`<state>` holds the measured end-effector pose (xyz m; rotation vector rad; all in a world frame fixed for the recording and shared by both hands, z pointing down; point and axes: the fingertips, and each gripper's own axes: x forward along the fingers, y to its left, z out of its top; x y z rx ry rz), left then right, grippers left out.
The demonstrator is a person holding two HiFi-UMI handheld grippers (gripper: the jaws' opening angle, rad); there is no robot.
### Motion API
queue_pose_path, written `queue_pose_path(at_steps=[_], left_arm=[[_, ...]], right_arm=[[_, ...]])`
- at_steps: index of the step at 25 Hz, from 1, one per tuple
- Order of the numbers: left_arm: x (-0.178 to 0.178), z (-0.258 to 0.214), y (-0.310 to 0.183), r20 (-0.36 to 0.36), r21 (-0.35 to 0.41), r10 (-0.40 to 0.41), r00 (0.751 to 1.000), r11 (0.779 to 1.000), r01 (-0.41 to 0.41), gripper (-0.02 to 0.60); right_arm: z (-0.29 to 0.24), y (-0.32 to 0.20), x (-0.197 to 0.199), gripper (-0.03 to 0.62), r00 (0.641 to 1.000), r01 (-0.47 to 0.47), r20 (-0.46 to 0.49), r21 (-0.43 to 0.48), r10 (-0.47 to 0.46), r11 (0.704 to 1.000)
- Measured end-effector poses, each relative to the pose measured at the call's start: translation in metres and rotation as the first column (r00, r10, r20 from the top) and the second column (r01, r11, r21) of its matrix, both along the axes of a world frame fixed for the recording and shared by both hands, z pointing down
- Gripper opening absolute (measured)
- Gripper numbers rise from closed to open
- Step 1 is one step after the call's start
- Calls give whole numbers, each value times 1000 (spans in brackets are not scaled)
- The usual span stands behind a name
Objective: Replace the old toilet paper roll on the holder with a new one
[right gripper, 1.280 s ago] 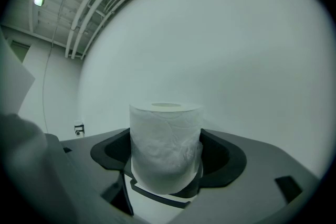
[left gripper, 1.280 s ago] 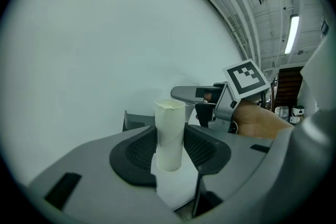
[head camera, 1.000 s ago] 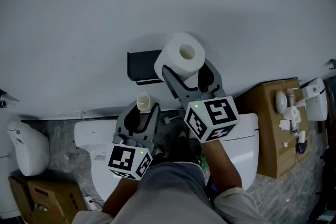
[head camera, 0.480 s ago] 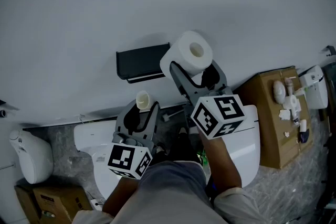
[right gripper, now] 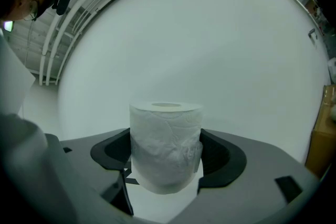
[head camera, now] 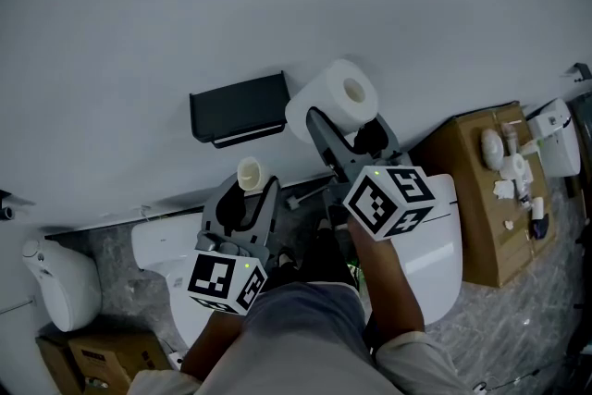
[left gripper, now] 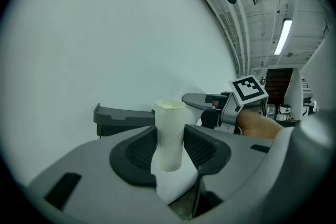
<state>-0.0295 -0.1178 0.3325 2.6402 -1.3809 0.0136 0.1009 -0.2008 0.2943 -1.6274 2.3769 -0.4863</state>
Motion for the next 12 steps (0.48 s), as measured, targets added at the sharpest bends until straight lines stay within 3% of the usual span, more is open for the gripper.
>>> queue_pose_path(at_steps=[12], left_arm=[[7, 2, -4, 7, -11, 5, 1000, 1000, -5, 149]], right_arm=[[37, -4, 28, 391, 972, -36, 227, -97, 57, 995]])
